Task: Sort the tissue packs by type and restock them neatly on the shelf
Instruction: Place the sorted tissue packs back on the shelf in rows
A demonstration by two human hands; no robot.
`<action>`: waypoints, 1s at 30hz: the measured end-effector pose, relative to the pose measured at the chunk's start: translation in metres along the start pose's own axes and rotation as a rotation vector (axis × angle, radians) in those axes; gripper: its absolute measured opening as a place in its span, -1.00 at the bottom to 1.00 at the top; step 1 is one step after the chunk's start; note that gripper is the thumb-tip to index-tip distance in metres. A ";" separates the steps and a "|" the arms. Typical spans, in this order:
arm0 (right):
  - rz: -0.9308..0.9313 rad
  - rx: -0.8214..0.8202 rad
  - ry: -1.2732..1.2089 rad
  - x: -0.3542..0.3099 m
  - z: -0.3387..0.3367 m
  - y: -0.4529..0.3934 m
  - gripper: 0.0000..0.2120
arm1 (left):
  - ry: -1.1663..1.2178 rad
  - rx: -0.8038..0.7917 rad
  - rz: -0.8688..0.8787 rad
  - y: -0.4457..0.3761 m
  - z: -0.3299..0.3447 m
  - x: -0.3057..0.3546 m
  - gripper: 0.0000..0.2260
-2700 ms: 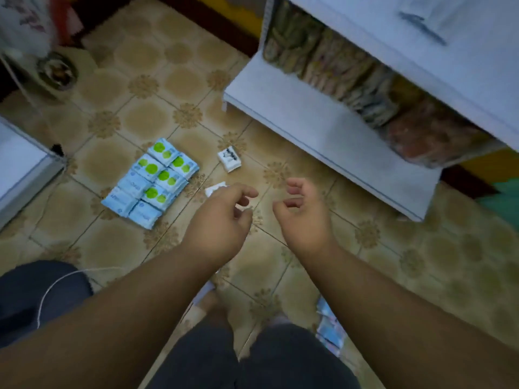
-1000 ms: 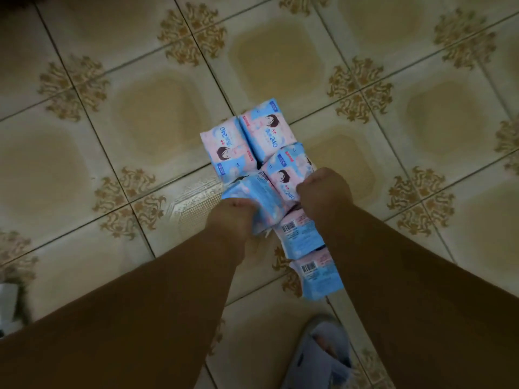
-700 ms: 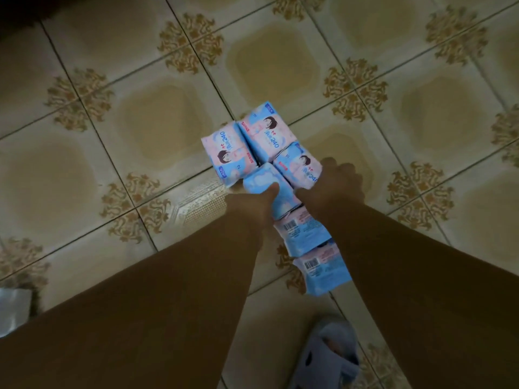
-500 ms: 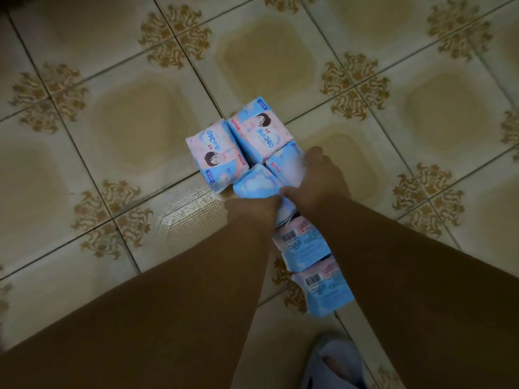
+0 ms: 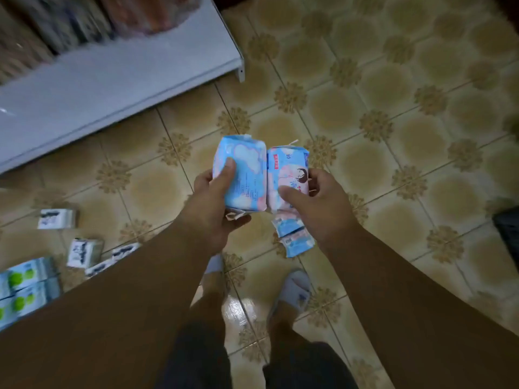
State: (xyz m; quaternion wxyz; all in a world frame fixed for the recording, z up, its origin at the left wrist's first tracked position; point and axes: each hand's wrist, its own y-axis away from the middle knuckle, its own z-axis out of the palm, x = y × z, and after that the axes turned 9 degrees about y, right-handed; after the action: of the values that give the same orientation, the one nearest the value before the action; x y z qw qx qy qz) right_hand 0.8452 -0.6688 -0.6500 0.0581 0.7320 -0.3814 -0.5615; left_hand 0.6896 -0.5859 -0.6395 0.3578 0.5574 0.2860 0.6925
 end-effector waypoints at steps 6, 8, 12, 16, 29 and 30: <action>0.153 -0.188 -0.729 -0.155 -0.068 0.102 -0.49 | 0.164 -0.338 0.149 0.168 0.034 0.128 -0.53; 0.073 -0.237 -0.807 -0.202 -0.086 0.116 -0.29 | 0.171 -0.428 0.218 0.205 0.045 0.162 -0.52; -0.206 -0.372 -0.774 -0.293 -0.107 0.138 -0.18 | 0.211 -0.481 0.323 0.260 0.061 0.223 -0.44; -0.301 -0.524 -0.834 -0.367 -0.116 0.149 -0.07 | 0.258 -0.547 0.394 0.294 0.065 0.279 -0.41; -0.465 -0.444 -1.030 -0.593 -0.071 0.095 -0.43 | 0.267 -0.360 0.965 0.318 0.053 0.507 -0.26; -0.517 -0.410 -1.036 -0.607 -0.072 0.087 -0.40 | 0.249 -0.321 1.005 0.317 0.055 0.524 -0.23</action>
State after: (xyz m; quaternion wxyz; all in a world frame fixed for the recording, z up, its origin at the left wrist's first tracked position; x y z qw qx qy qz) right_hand 0.8172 -0.3760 -0.1073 -0.1333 0.4066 -0.0546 -0.9022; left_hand 0.6232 -0.3433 -0.0788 0.0264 0.4776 -0.0849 0.8741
